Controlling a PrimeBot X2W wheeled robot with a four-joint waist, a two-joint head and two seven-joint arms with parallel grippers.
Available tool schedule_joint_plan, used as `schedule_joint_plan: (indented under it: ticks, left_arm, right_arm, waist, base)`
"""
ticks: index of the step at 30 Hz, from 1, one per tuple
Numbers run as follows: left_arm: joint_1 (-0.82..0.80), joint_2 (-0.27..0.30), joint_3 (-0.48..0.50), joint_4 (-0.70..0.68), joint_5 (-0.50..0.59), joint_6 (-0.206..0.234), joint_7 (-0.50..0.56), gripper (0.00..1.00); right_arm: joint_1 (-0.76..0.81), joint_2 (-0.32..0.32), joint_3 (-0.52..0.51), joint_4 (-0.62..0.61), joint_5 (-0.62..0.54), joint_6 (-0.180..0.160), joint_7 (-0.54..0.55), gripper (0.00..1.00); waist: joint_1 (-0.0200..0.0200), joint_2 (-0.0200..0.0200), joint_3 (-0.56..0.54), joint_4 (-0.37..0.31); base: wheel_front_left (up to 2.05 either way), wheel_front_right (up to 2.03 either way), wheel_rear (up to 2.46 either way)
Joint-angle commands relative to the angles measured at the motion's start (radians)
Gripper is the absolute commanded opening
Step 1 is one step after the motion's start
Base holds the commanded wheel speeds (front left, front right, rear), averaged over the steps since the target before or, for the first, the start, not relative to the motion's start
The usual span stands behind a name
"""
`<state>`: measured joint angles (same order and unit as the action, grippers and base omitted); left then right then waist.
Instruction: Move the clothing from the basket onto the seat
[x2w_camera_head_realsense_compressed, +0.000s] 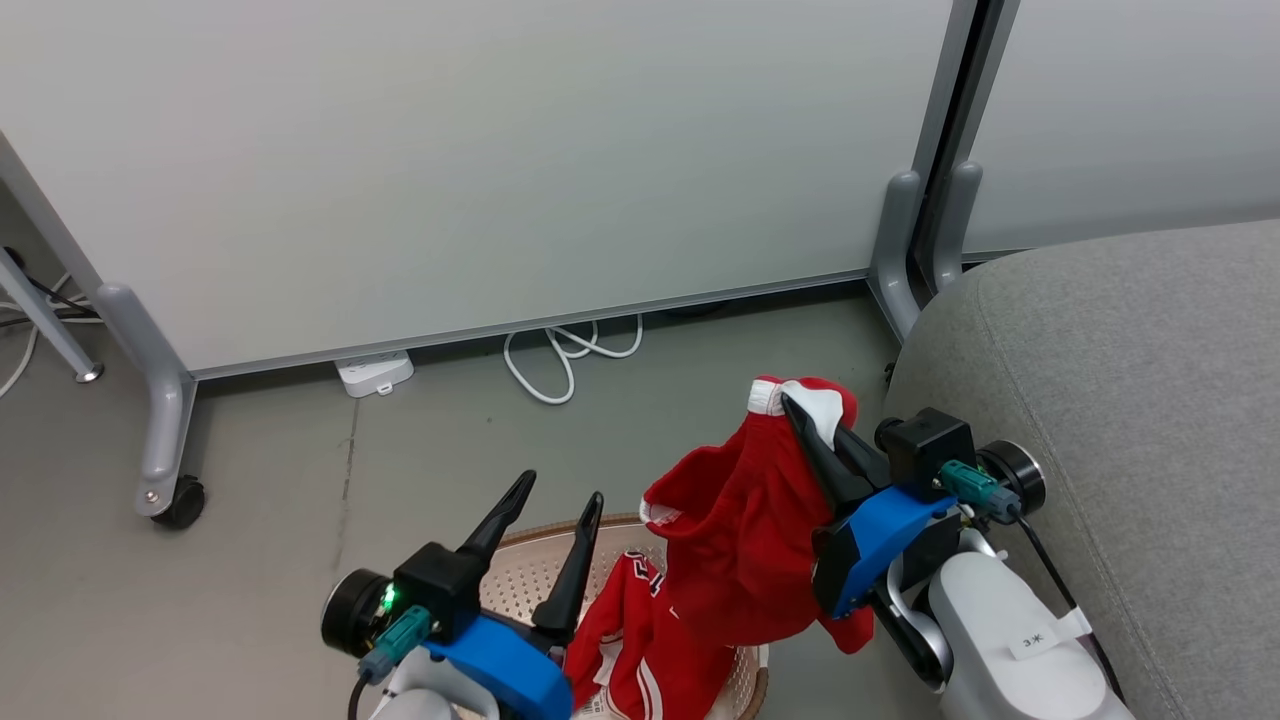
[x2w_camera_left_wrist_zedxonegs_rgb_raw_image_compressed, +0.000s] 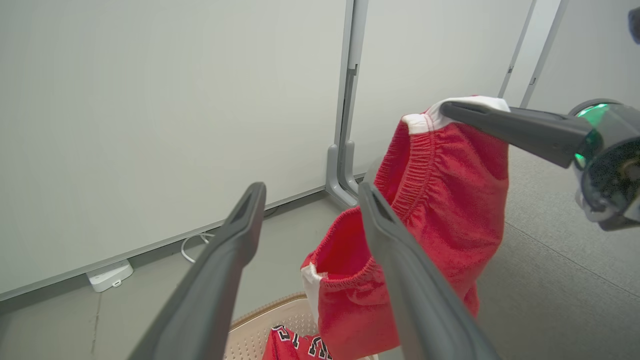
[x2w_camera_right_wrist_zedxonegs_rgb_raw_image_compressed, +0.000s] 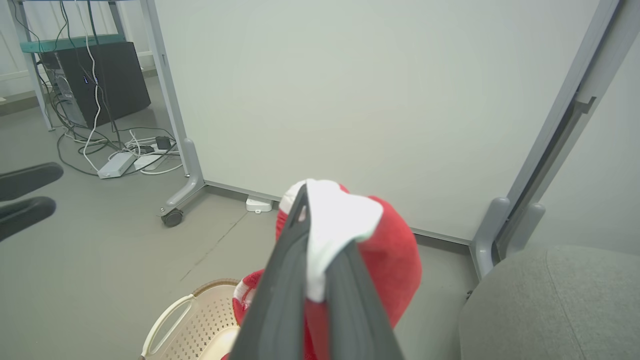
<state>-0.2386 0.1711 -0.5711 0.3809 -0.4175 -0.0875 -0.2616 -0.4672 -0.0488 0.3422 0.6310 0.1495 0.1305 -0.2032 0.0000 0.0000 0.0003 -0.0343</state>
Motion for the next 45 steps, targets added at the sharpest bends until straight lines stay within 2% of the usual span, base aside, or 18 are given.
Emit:
schedule_joint_plan:
  ticks: [1, 11, 18, 24, 32, 45]
  left_arm:
    - [0.033, -0.008, 0.037, -0.012, 0.024, -0.008, -0.005, 1.0]
    - [0.1, -0.045, 0.147, -0.021, 0.108, -0.037, -0.005, 1.0]
    - [0.106, -0.062, 0.175, -0.016, 0.133, -0.044, -0.005, 1.0]
    - [0.105, -0.063, 0.18, -0.023, 0.136, -0.045, -0.005, 1.0]
    - [0.09, -0.059, 0.17, -0.028, 0.132, -0.043, -0.005, 1.0]
    - [0.07, -0.056, 0.158, -0.035, 0.137, -0.044, -0.005, 1.0]
  right_arm:
    - [0.014, -0.003, -0.01, -0.012, -0.01, 0.0, 0.002, 0.0]
    - [0.029, -0.003, -0.032, -0.039, -0.019, 0.0, 0.015, 0.0]
    - [0.036, -0.003, -0.03, -0.049, -0.019, 0.0, 0.021, 0.0]
    - [0.036, -0.003, -0.033, -0.057, -0.018, 0.0, 0.024, 0.0]
    - [0.034, -0.003, -0.039, -0.064, -0.023, 0.0, 0.03, 0.0]
    - [0.03, -0.003, -0.045, -0.075, -0.021, 0.0, 0.025, 0.0]
  waist:
    - [0.0, 0.0, 0.002, 0.003]
    - [0.0, 0.0, 0.003, 0.013]
    - [0.0, 0.0, 0.007, 0.002]
    - [0.0, 0.0, 0.017, -0.038]
    - [0.0, 0.0, 0.034, -0.148]
    - [0.0, 0.0, 0.067, -0.367]
  base:
    - [0.0, 0.0, 0.0]
    - [0.0, 0.0, 0.0]
    - [0.0, 0.0, 0.0]
    - [0.0, 0.0, 0.0]
    - [0.0, 0.0, 0.0]
    - [0.0, 0.0, 0.0]
